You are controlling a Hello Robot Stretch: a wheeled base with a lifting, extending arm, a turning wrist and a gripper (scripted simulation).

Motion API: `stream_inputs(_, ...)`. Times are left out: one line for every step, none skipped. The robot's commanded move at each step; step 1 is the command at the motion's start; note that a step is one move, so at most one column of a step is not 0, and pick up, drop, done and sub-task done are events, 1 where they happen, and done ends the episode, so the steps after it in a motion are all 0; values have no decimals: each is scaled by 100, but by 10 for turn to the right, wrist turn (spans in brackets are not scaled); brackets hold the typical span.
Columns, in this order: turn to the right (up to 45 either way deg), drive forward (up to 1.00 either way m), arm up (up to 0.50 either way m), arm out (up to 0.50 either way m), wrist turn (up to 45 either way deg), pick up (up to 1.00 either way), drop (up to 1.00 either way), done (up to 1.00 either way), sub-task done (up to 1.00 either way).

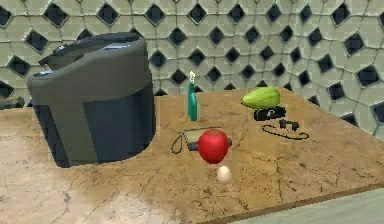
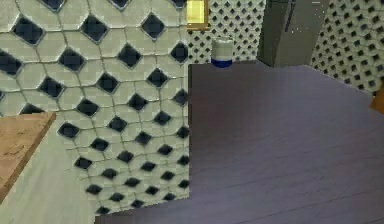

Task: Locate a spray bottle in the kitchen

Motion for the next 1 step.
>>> stream_inputs(0, 0, 0, 0, 0, 0, 0, 100, 0)
